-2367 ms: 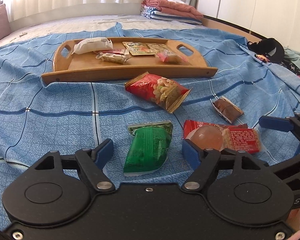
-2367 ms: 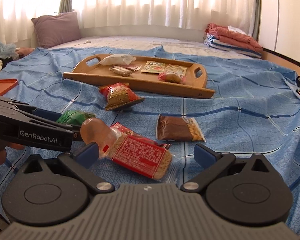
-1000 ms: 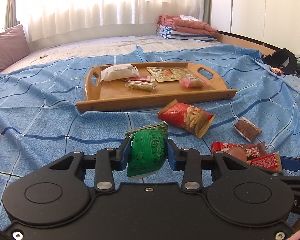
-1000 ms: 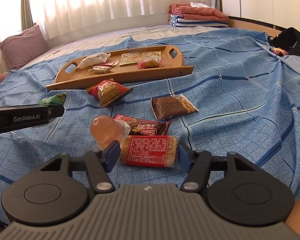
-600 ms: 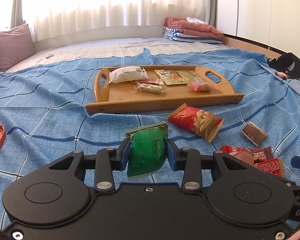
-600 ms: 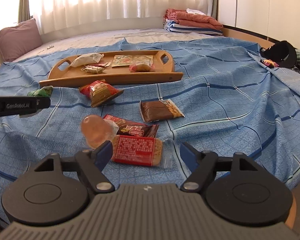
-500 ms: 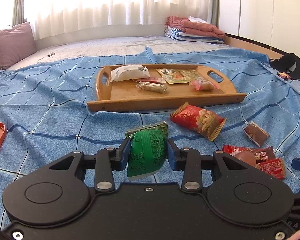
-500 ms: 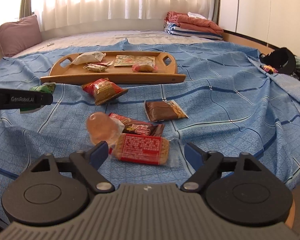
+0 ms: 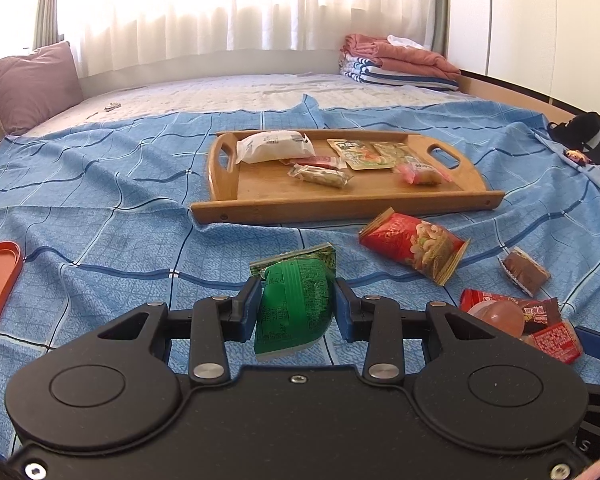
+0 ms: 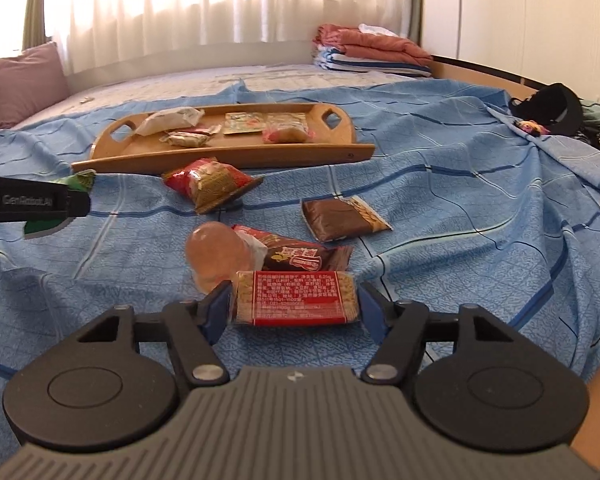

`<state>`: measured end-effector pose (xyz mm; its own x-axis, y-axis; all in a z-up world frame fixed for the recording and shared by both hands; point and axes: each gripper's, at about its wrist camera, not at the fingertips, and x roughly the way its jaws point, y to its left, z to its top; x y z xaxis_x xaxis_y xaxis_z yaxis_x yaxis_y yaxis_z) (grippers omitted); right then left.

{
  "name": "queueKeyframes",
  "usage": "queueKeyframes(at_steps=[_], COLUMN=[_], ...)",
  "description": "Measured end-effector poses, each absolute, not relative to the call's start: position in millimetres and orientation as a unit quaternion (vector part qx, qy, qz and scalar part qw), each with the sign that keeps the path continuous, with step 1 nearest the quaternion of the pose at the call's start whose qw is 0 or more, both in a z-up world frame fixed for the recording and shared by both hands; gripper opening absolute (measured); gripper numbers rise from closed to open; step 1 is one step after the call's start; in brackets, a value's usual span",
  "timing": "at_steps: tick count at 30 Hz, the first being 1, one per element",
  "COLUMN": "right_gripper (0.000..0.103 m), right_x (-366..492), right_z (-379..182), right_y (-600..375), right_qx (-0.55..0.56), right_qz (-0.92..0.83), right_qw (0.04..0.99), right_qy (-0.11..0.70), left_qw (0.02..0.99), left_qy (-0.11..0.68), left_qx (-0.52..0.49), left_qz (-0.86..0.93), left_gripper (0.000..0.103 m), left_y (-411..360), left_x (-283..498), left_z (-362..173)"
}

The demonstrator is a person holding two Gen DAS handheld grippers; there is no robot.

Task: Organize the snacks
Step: 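Carry the green pack and red biscuit pack over the wooden tray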

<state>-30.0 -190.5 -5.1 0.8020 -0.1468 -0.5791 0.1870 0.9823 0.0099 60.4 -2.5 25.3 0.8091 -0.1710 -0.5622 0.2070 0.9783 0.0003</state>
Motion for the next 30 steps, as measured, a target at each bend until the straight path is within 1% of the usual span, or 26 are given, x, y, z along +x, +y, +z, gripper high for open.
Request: queueKeyframes(at_steps=[8, 15, 30], right_gripper=[0.067, 0.067, 0.067], right_x=[-34.1, -16.6, 80.7], right_z=[12.0, 35.0, 77.5], right_y=[-200.3, -215.4, -229.1], right_qx=[0.023, 0.024, 0.000], right_qz=[-0.081, -0.069, -0.008], right_qw=[0.953, 0.957, 0.963], right_qy=[0.291, 0.282, 0.268], left_qw=[0.950, 0.950, 0.947], left_qy=[0.293, 0.297, 0.311], left_qx=[0.020, 0.023, -0.001], left_qz=[-0.101, -0.092, -0.083], left_gripper=[0.036, 0.036, 0.036], left_y=[-0.2, -0.1, 1.2], left_x=[68.4, 87.4, 158.9], left_z=[33.0, 48.2, 76.4])
